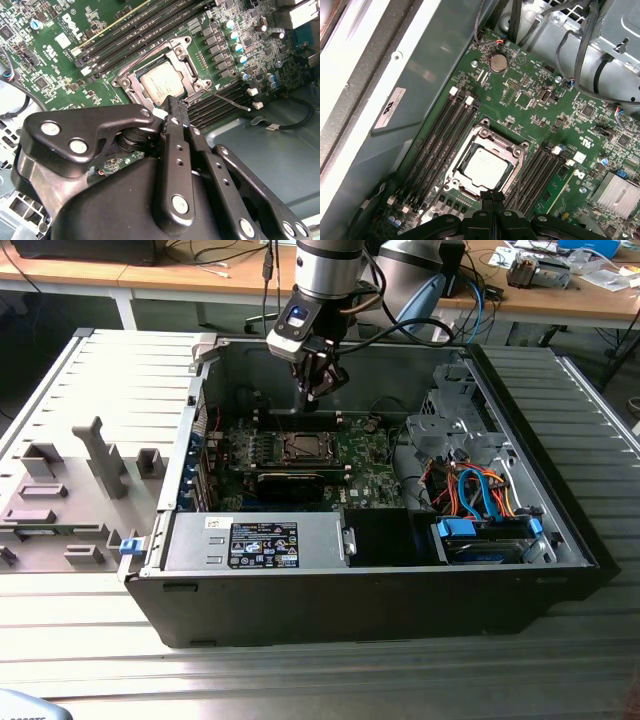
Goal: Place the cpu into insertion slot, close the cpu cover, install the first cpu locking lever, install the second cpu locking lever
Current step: 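Install the first cpu locking lever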
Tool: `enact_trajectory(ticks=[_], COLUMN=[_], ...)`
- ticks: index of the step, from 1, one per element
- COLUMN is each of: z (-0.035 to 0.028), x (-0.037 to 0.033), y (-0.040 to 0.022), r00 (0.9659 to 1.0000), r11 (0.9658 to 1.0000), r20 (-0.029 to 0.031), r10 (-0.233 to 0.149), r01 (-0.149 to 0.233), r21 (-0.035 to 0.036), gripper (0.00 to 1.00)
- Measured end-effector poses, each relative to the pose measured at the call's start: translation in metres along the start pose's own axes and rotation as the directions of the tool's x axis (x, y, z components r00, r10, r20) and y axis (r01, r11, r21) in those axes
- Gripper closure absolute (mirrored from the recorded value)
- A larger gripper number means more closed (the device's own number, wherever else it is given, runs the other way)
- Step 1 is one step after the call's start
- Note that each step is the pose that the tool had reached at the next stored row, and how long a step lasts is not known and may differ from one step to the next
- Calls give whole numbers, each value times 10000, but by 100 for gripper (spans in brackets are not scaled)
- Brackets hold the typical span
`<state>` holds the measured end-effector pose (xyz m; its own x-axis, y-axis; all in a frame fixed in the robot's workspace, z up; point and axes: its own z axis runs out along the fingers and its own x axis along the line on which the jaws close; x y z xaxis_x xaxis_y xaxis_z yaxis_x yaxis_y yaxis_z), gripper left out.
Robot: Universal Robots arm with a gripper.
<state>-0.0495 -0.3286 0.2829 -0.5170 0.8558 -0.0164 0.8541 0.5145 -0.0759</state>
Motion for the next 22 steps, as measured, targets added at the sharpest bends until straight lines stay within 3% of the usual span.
enact_trajectory(ticks=[22], z=[0], x=[0], y=[0], r00=[9993], r11=[9993], r20=[29], r10=[-365], r01=[365], r21=[-5], gripper=[89])
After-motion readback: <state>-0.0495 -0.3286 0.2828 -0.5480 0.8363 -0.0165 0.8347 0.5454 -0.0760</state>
